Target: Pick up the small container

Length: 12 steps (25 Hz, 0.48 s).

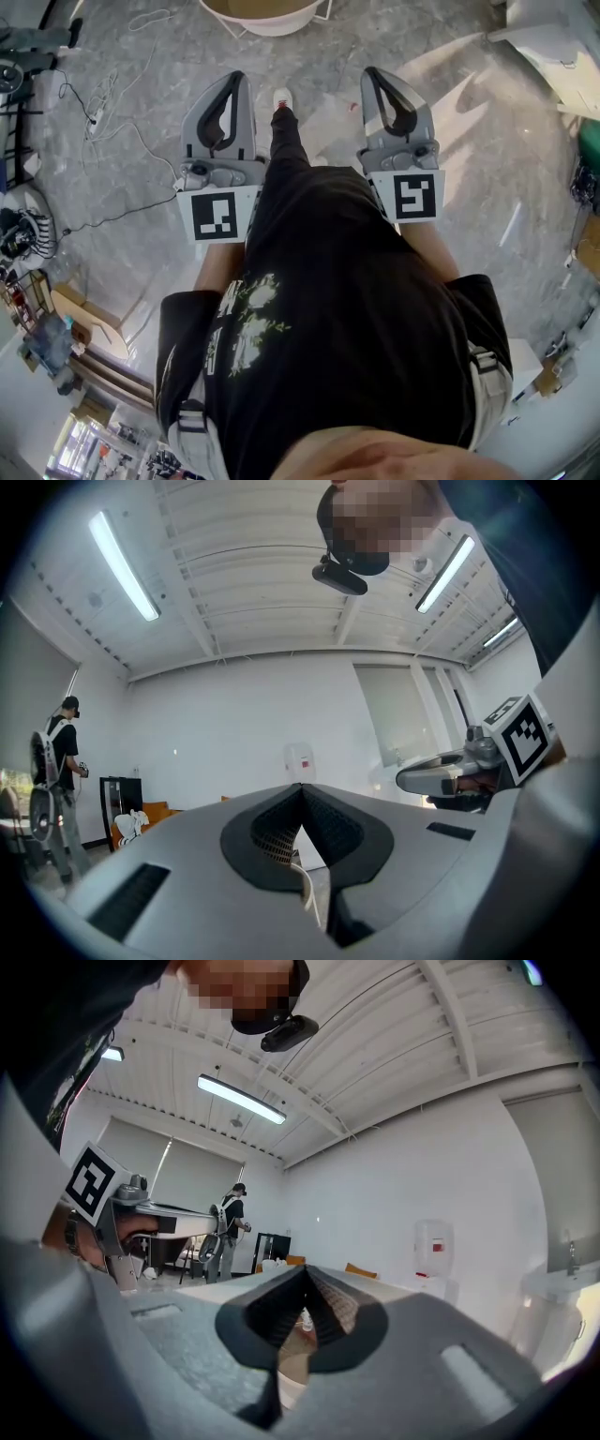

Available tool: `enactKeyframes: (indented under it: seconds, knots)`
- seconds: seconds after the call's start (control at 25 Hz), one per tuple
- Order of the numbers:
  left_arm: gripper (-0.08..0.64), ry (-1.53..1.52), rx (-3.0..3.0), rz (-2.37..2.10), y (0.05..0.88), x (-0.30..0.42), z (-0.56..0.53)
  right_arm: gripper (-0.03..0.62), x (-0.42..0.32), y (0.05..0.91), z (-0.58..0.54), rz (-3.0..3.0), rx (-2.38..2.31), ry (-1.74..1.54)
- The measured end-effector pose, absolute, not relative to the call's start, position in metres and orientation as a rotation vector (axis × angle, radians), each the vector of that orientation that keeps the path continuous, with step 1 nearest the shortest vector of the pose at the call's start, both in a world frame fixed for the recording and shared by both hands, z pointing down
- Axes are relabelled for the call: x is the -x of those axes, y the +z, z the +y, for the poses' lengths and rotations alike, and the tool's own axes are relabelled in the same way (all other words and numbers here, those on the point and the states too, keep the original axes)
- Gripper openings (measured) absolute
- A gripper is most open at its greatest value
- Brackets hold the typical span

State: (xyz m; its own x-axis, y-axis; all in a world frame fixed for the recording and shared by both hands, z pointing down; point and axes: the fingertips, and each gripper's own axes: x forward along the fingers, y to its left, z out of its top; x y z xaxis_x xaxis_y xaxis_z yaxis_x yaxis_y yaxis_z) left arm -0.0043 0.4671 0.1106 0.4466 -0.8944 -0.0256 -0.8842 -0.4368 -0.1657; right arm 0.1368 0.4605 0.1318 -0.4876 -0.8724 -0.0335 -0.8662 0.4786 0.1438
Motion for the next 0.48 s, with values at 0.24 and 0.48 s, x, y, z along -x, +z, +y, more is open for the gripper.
enactKeyframes:
  seconds: [0.24,0.48]
  knots:
    - [0.002,-0.129,2.52,1.598,0.11,0.026,0.427,-0.003,-0.116,0.128,0.417,-2.684,-1.547,-0.227]
    - [0.002,-0.144,2.513,1.601,0.103,0.042,0.376,-0.003,-0.098,0.124,0.365,-2.69,-1.529,-0.202]
